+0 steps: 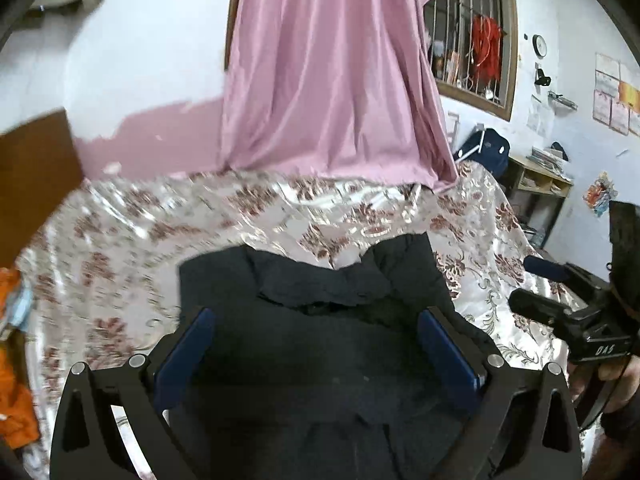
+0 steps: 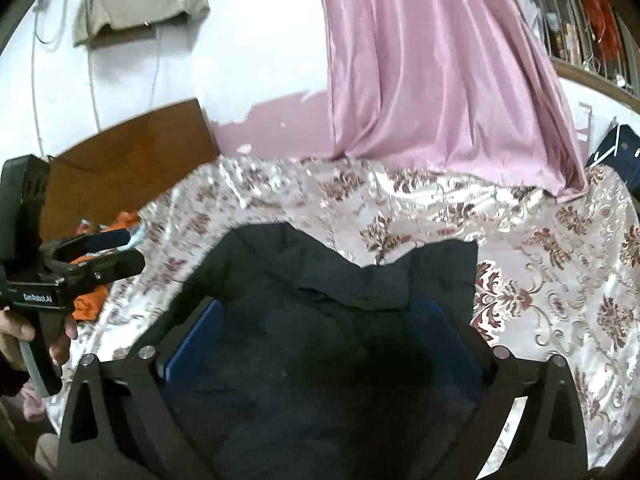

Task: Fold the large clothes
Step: 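Release the folded jacket and raise both tools away, then grasp the black jacket bundle with both tools and lift it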

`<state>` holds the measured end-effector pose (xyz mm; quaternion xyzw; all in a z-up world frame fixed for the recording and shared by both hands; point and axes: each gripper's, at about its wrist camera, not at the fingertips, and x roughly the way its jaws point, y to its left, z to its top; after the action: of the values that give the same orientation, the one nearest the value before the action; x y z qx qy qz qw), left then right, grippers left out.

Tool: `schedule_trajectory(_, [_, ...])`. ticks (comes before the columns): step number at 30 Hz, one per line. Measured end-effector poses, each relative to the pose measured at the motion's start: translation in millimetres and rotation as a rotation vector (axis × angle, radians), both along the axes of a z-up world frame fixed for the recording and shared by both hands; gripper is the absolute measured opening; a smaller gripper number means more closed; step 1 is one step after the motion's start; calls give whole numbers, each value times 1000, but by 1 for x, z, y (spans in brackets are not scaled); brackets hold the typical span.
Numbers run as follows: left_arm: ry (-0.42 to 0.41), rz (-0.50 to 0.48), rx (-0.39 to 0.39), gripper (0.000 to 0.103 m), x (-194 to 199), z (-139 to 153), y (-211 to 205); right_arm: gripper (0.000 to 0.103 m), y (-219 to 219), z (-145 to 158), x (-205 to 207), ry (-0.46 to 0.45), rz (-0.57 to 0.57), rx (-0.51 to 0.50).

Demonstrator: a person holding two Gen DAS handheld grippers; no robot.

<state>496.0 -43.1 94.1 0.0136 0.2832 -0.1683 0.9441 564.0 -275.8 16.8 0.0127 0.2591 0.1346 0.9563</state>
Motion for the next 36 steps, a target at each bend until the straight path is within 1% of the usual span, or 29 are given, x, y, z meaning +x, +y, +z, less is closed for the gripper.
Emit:
schedule_trajectory(4, [-76, 12, 8, 103, -55, 27, 6, 100, 0, 20, -46, -45, 4, 5])
schedule_trajectory(9, [-154, 20, -20, 103, -118, 53, 11, 100, 0, 41, -101, -93, 12, -6])
schedule_trajectory(12, [-192, 24, -25, 103, -150, 60, 13, 101, -1, 53, -138, -128, 22, -10])
schedule_trajectory(16, [-224, 34, -6, 103, -189, 65, 13, 101, 1, 62, -176, -145, 38, -3])
schedule_trajectory(19, [-235, 38, 9, 103, -213, 66, 14, 101, 5, 67, -201, -159, 55, -21])
schedule_trajectory(21, [-243, 46, 26, 103, -228, 64, 15, 101, 6, 68, -215, -171, 62, -31])
schedule_trajectory(24, [-242, 53, 36, 103, -241, 58, 18, 101, 8, 67, -231, -186, 67, -35])
schedule_trajectory(27, [-218, 61, 31, 103, -250, 45, 27, 101, 8, 59, -246, -185, 71, -42])
schedule_trajectory(31, [-186, 70, 45, 103, -260, 22, 36, 101, 14, 44, -263, -195, 70, -64])
schedule_trajectory(36, [-117, 58, 105, 103, -267, -17, 47, 101, 23, 23, -283, -205, 75, -112])
